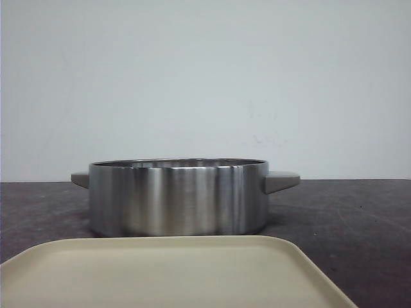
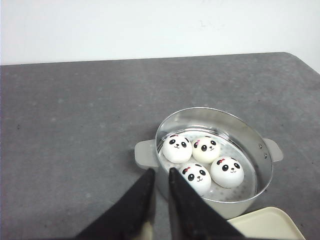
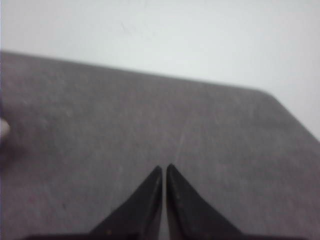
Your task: Steam buns
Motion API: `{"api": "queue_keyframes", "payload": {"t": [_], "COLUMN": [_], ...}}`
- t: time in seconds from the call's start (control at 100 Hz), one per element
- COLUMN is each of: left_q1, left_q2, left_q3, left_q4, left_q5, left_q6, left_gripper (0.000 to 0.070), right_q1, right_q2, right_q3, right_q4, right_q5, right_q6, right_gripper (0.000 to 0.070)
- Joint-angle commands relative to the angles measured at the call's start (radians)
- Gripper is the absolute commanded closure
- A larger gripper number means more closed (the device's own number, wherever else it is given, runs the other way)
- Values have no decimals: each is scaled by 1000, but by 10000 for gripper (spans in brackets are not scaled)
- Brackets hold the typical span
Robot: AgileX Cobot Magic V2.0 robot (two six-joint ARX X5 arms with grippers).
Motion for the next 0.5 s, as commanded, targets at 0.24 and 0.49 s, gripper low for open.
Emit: {"api": "queue_keyframes", "payload": {"t": [0.24,0.49], "left_q1": [-4,-4], "left_q2": [2,2], "left_q3": [17,17], "left_q4": [11,11], "left_q5": [0,0], "left_q6": [-5,-5], "left_gripper": [697,697], "right_q1": [1,2], "right_q2": [0,0], "right_q3": [-2,-2], "right_q4": [-40,-21], "right_q5": [4,-3], "right_q6": [-5,-4], "right_gripper": [693,693]}}
